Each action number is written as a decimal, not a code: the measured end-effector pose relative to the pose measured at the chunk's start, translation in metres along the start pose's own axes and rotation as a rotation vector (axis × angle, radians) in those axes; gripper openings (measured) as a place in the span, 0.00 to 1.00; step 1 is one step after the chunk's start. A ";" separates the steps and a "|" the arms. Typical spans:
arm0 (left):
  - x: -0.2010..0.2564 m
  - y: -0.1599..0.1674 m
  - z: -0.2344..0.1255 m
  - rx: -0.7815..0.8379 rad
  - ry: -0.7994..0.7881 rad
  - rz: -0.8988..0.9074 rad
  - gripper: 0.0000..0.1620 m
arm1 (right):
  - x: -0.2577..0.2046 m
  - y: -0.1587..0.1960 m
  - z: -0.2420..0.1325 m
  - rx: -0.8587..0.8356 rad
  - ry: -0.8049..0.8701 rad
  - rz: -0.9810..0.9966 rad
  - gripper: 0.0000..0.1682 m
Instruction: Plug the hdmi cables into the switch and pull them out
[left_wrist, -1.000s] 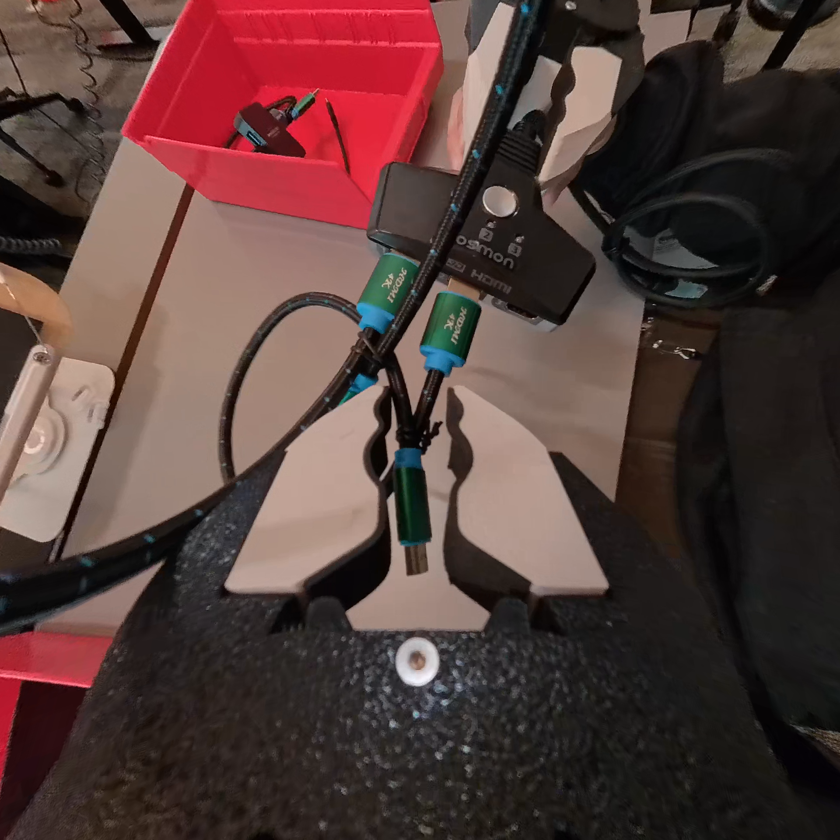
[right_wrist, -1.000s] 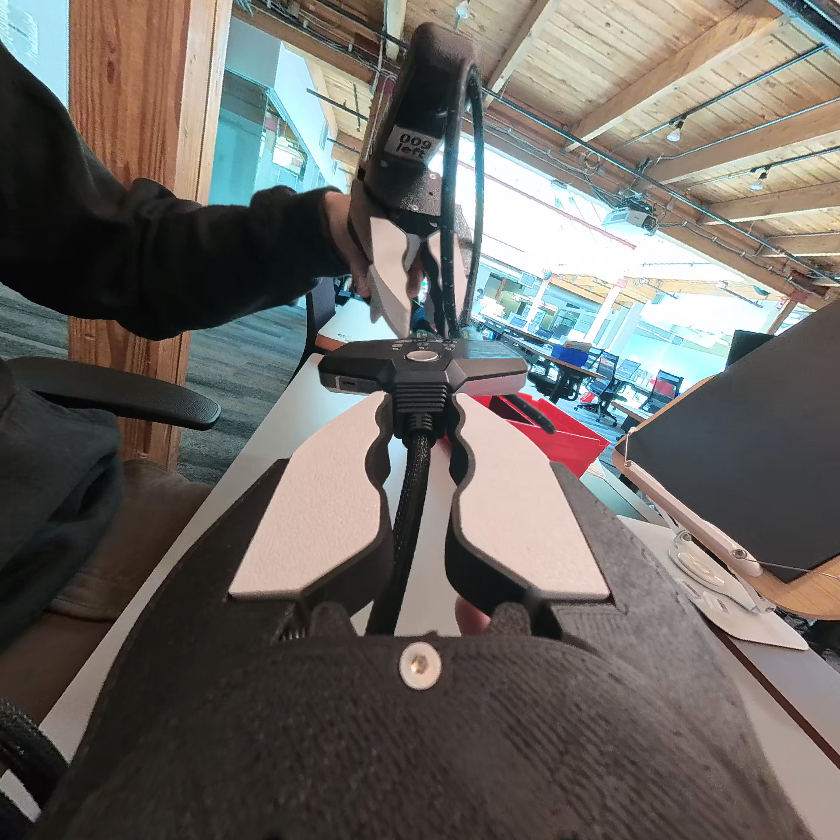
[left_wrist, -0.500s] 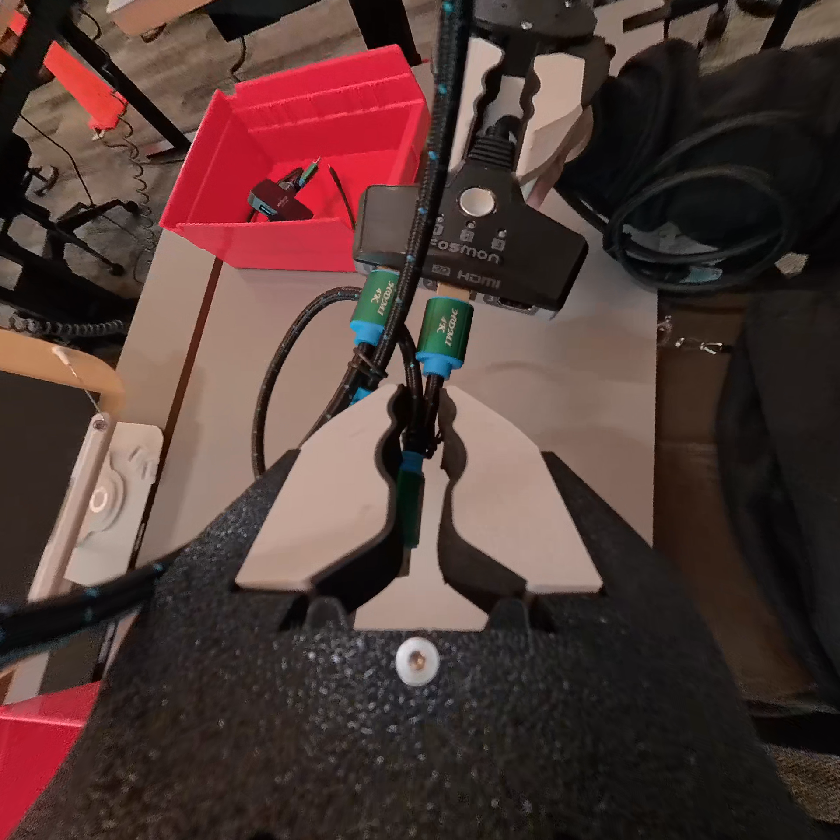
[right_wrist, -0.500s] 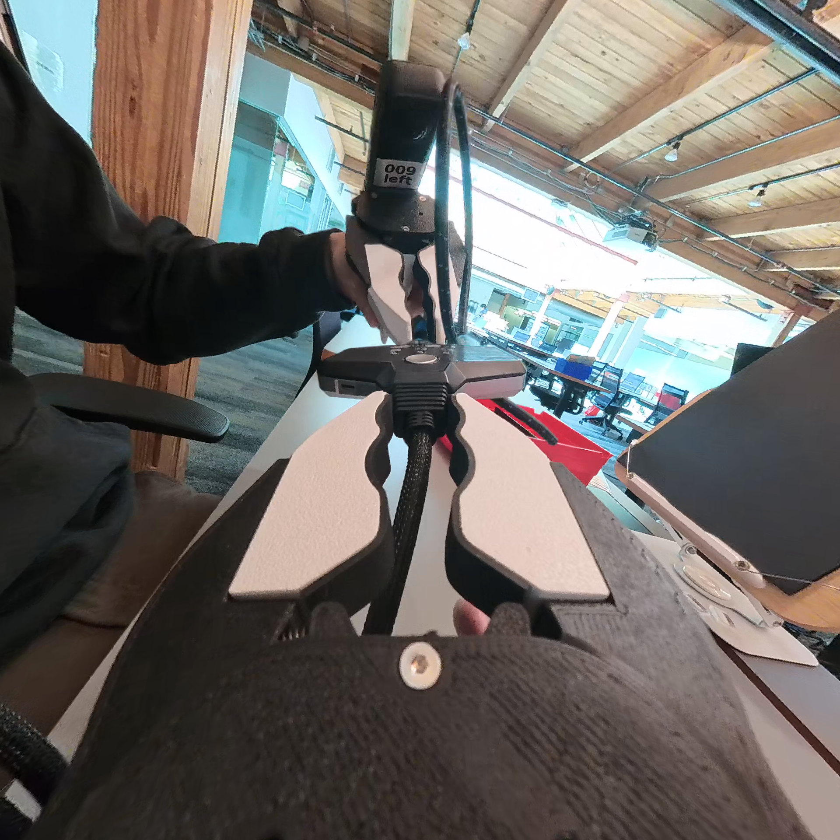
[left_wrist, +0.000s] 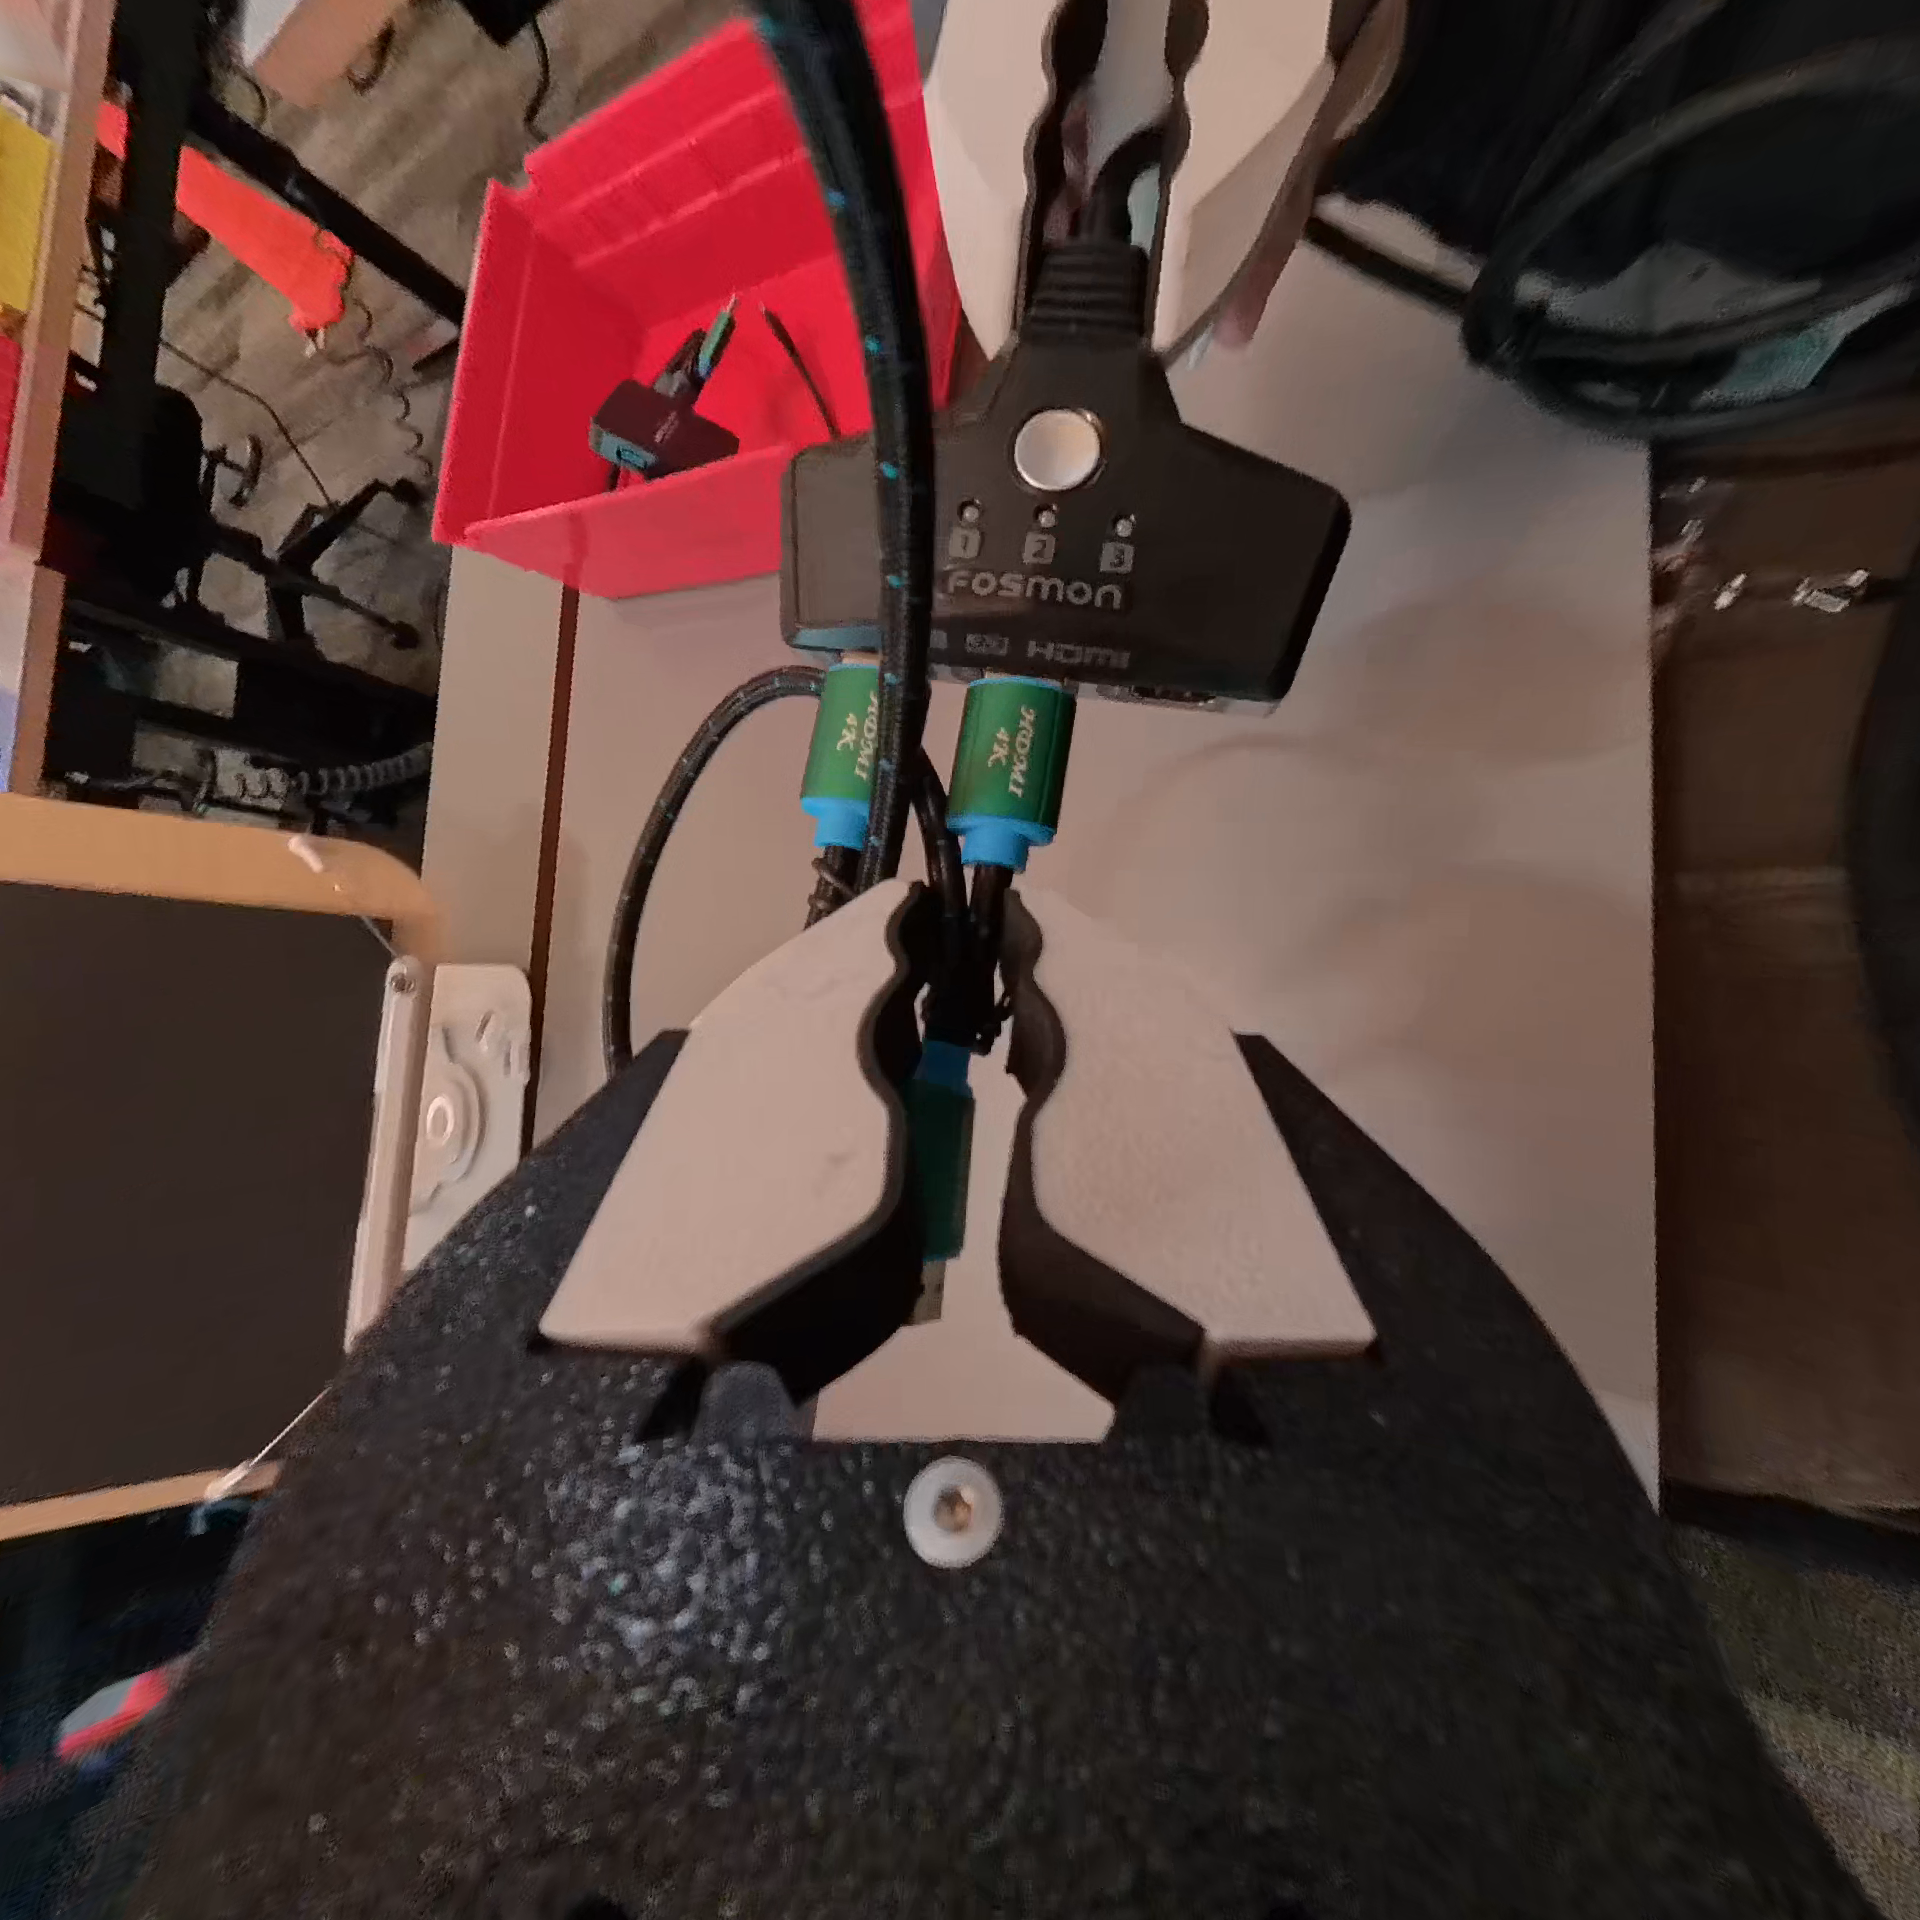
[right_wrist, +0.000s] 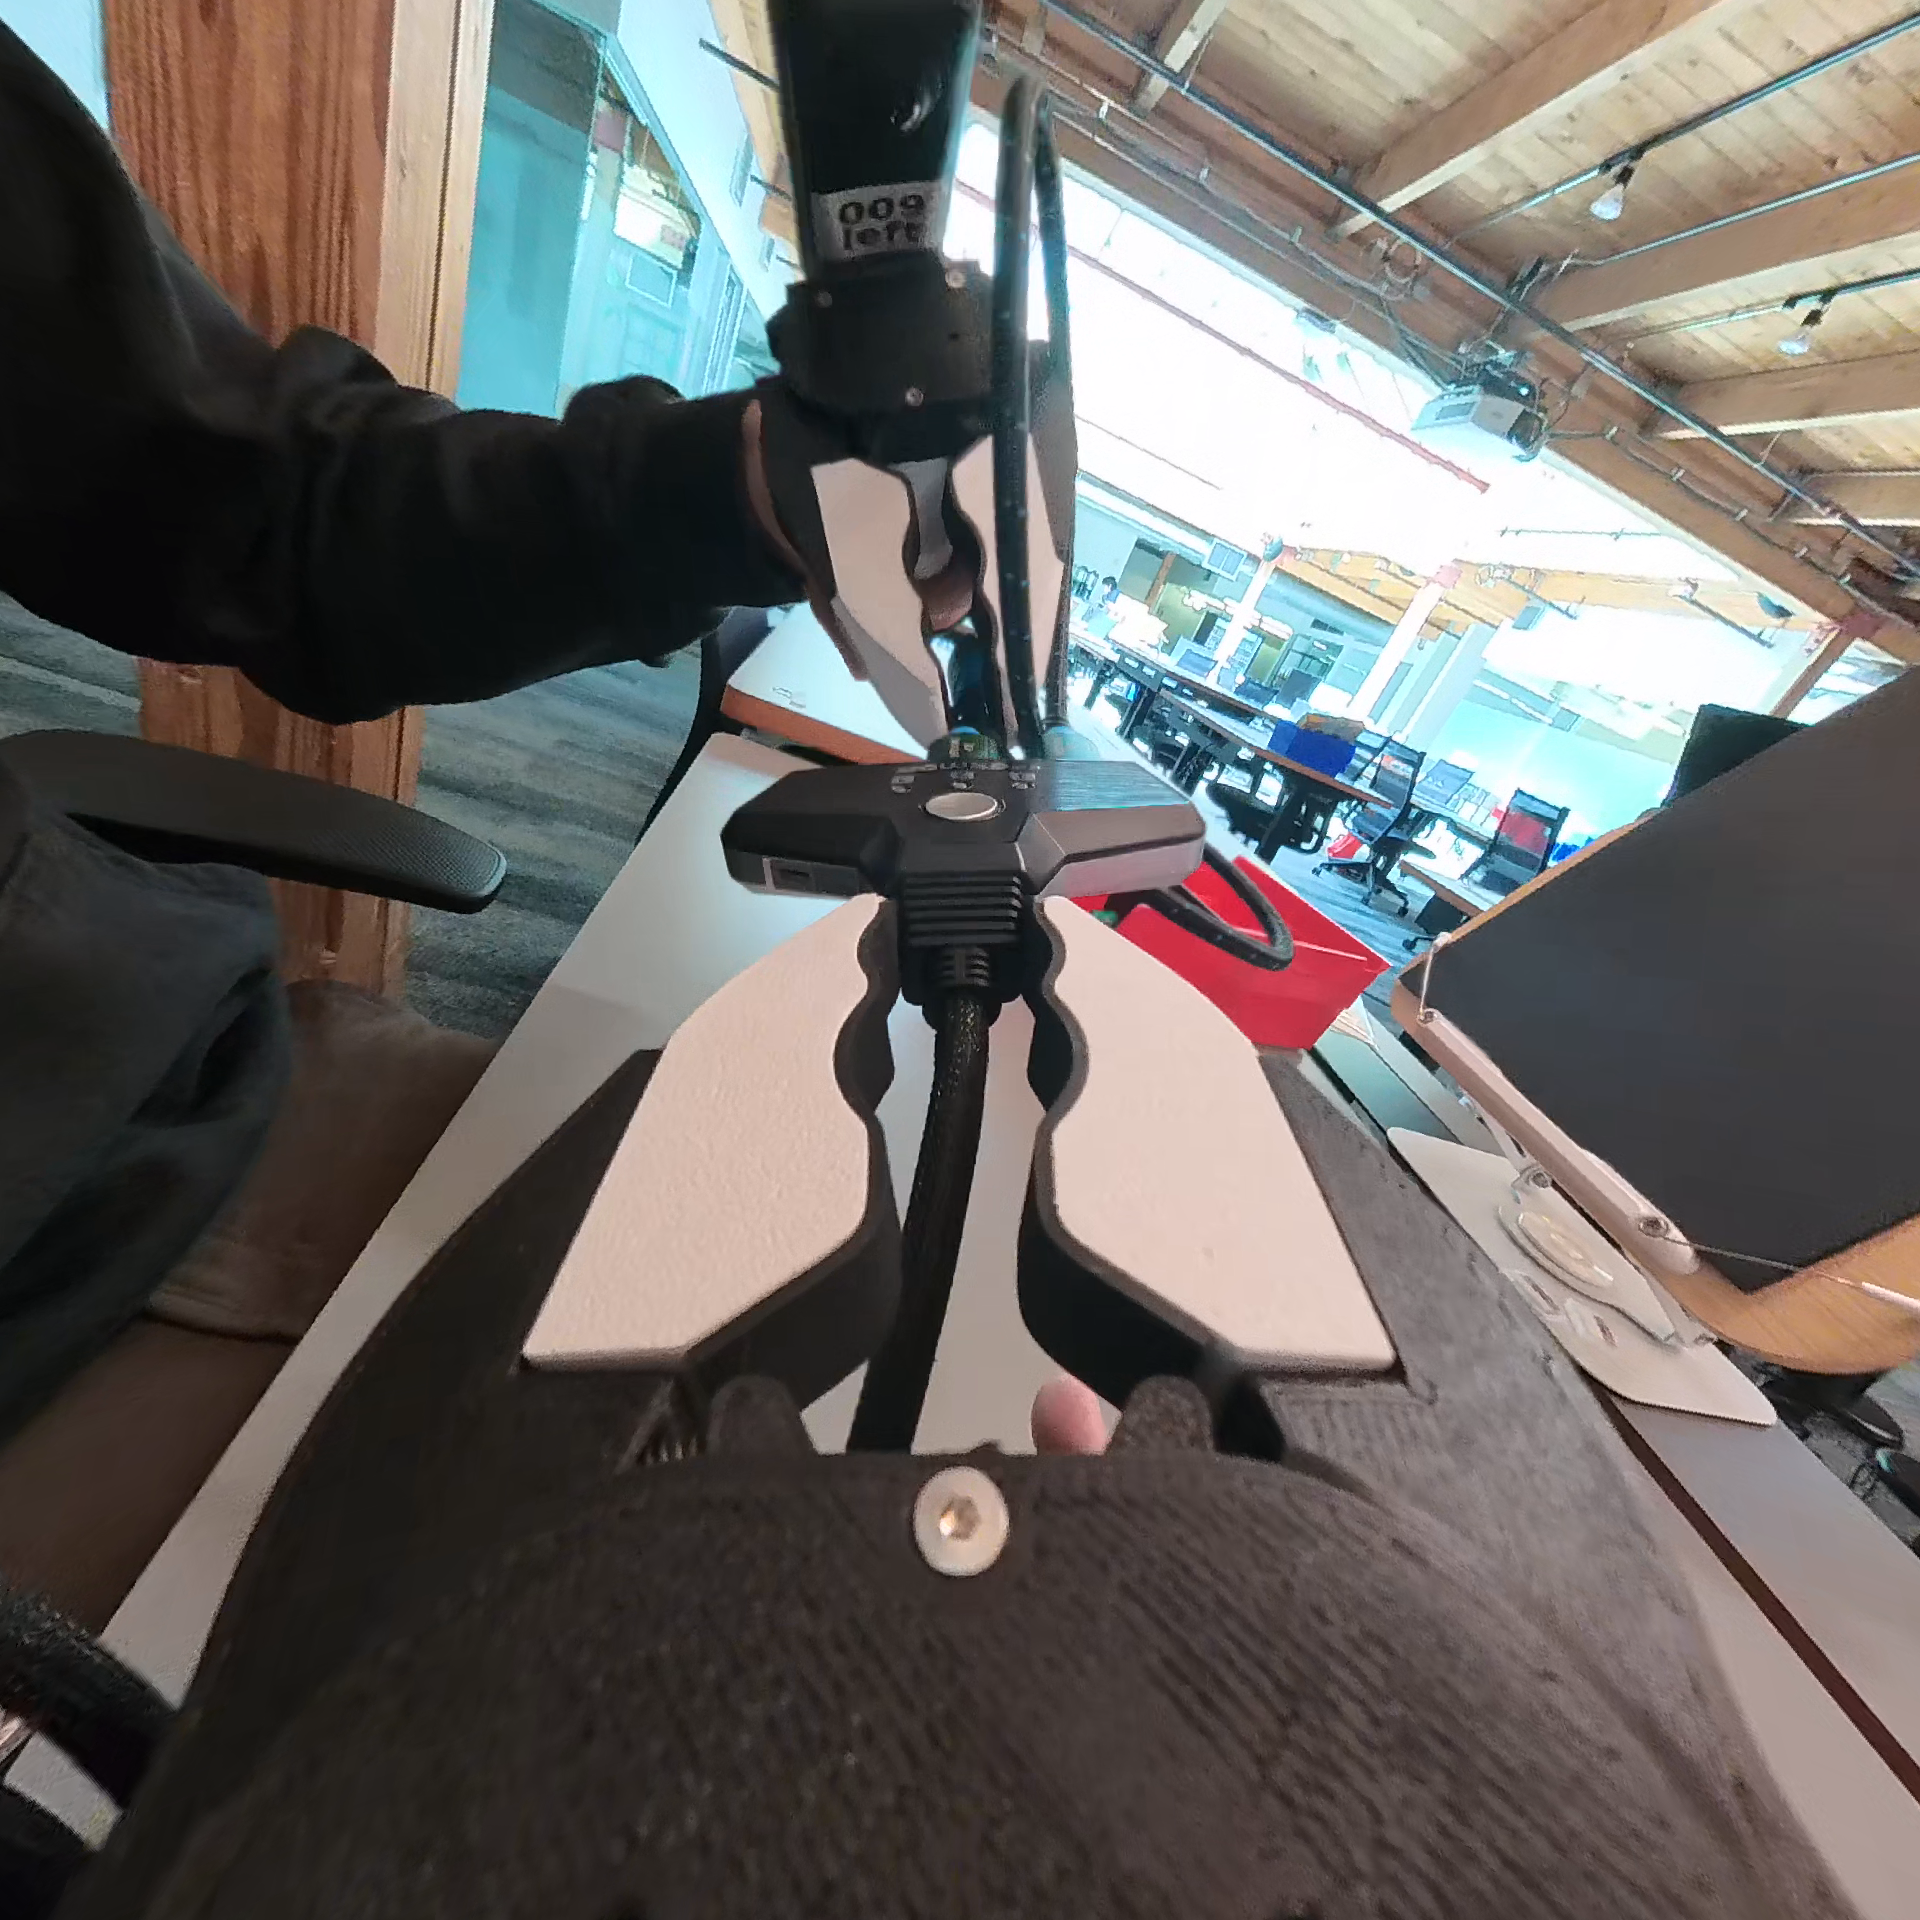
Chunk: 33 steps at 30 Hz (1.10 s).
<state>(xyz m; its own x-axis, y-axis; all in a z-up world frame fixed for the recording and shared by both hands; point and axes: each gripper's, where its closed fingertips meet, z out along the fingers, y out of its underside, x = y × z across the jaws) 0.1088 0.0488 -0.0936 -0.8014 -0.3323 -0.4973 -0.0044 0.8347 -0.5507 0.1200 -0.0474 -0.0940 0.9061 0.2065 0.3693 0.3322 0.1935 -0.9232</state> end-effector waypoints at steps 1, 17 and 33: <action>0.001 0.004 0.003 -0.029 0.001 0.010 0.07 | 0.000 0.002 0.002 -0.013 -0.005 0.000 0.14; -0.077 0.077 -0.071 0.217 -0.380 -0.368 0.19 | 0.036 0.012 -0.035 0.262 0.156 0.189 0.14; -0.134 0.427 -0.065 -0.732 -0.340 -1.163 0.26 | 0.072 0.056 0.007 0.341 0.110 0.307 0.13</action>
<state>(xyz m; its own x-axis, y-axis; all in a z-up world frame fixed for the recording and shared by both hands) 0.1753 0.4779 -0.2186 0.0546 -0.9783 -0.1999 -0.9413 0.0164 -0.3373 0.2025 -0.0151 -0.1185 0.9775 0.2038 0.0540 -0.0439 0.4473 -0.8933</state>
